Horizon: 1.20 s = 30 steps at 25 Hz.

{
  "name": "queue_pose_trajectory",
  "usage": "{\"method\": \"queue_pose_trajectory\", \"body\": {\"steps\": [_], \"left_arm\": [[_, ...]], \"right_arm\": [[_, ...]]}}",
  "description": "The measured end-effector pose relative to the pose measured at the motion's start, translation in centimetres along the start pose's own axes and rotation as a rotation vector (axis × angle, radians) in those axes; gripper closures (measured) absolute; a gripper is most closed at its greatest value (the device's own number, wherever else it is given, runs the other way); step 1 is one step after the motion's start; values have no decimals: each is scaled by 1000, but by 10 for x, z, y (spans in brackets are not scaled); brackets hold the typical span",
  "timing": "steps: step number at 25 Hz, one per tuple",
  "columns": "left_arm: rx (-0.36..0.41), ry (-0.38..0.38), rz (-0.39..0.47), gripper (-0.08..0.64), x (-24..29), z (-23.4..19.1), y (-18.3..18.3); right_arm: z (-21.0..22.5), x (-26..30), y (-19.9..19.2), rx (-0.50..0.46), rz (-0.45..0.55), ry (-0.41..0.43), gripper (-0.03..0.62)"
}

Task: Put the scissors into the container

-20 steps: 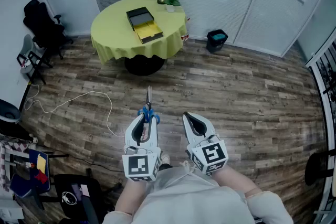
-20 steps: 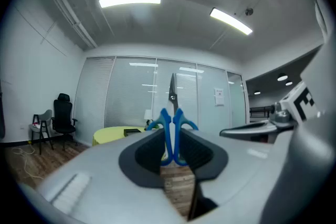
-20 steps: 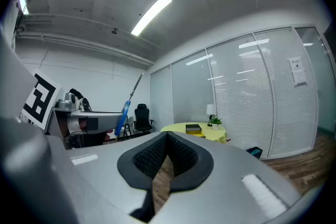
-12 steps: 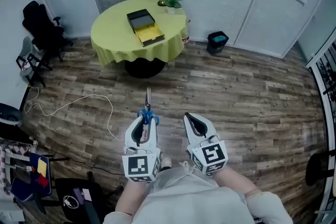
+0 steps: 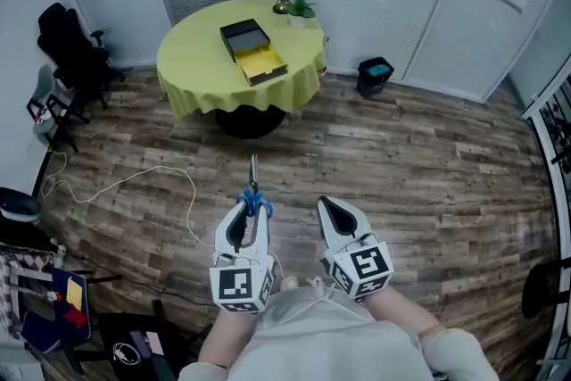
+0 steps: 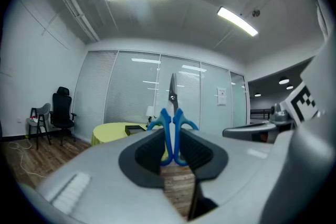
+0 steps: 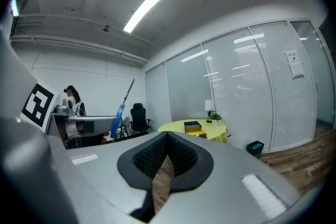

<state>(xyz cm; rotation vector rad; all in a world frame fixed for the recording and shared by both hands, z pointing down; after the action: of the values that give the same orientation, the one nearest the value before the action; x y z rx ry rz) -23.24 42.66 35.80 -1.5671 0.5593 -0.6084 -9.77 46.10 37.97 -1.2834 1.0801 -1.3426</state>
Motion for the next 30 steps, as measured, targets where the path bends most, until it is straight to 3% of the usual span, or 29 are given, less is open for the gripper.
{"method": "queue_pose_trajectory", "body": {"steps": [7,16,21,30], "left_arm": [[-27,-9,-45,468,17,-42,-19],[-57,21,-45,468,66,-76,-24],[-49,63,-63,468,120,-86,-26],[-7,155,-38,468,249,-88,2]], "right_arm": [[-8,42,-22,14,-58,-20,592],[10,109,-31,-3,-110,32,592],[43,162,-23,5,-111,89,592],[138,267,9,-18,-105,176,592]]}}
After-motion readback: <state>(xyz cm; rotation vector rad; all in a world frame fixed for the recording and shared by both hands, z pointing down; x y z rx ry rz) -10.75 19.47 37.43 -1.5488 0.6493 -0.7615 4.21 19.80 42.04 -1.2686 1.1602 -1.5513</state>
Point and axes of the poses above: the fingertips, and each gripper's own axes: x forward along the fingers, z to its right, y out of its top, the point moved 1 cm from there along -x, backward along the fingers, and after that the axes turned 13 degrees about -y, right-handed, at the moved point
